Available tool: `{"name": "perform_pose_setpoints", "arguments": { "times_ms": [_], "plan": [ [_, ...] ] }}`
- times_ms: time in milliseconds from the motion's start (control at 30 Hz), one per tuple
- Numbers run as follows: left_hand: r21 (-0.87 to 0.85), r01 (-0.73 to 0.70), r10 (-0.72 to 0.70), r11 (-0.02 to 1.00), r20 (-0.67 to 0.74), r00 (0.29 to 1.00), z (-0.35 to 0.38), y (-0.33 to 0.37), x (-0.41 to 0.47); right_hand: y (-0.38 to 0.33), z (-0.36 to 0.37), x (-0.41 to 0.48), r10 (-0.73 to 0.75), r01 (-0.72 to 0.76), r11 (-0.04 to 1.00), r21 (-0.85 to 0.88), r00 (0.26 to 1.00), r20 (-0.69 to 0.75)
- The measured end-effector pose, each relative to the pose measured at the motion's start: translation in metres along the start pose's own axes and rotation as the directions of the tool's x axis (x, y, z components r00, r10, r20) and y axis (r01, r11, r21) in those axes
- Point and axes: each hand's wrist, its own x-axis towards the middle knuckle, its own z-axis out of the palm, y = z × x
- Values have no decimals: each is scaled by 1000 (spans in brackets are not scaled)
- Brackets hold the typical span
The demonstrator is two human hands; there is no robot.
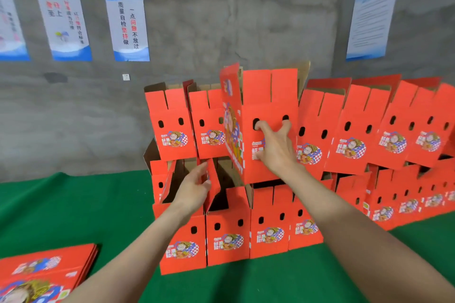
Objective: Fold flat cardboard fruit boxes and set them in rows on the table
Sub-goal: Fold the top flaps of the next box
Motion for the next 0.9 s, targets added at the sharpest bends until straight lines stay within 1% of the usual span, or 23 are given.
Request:
{"name": "perform_pose_setpoints", "arguments": {
  "times_ms": [33,100,133,200,300,367,400,433,467,500,533,567,600,633,667,700,733,767,833,900],
  "plan": [
    [35,-8,8,999,-4,1000,2,-7,7,7,6,9,30,-30,999,11,1000,8],
    [158,2,-3,987,2,1000,7,-21,23,19,21,22,82,-83,996,41,996,21],
    [224,-2,-2,975,14,1000,10,-28,31,24,30,25,92,-93,995,45,995,28],
    [292,-38,18,956,71,997,23,-36,48,31,48,28,85,-86,996,36,996,36],
    [273,-76,32,959,161,986,50,-32,72,35,68,27,111,-111,993,-27,994,0],
    [219,-69,18,973,230,973,64,-28,86,33,77,22,119,-126,990,-66,988,-97],
    [190,-63,14,980,246,969,69,-28,92,30,82,17,83,-95,994,-57,979,-186],
    [163,-51,10,985,242,970,73,-30,95,26,87,12,3,-15,999,-39,957,-289],
    [140,-42,9,989,229,973,74,-34,97,21,91,8,-109,99,994,-46,922,-371],
    [129,-46,18,991,210,978,75,-37,97,15,97,6,-238,221,971,-89,884,-403],
    [139,-64,38,988,185,982,75,-39,96,10,102,6,-364,328,931,-158,861,-355],
    [167,-82,54,983,165,985,75,-41,95,5,105,9,-455,408,886,-222,859,-235],
    [180,-89,61,980,161,985,74,-41,96,3,108,15,-475,440,857,-267,877,-80],
    [157,-80,51,984,181,982,72,-39,96,5,112,22,-426,419,844,-334,903,57],
    [141,-83,51,987,220,974,69,-38,96,8,114,29,-362,382,819,-427,923,131],
    [145,-85,46,986,253,966,65,-37,94,10,117,32,-318,357,781,-513,934,166],
    [171,-89,42,981,262,964,59,-37,92,12,119,34,-290,341,756,-559,940,180],
    [188,-84,38,979,239,970,53,-39,91,13,121,33,-276,334,750,-572,943,188],
    [163,-17,-3,986,123,992,35,-44,86,11,122,31,-254,324,752,-574,946,201],
    [134,31,-34,991,20,999,14,-45,74,7,118,28,-237,319,747,-583,947,215]
  ]
}}
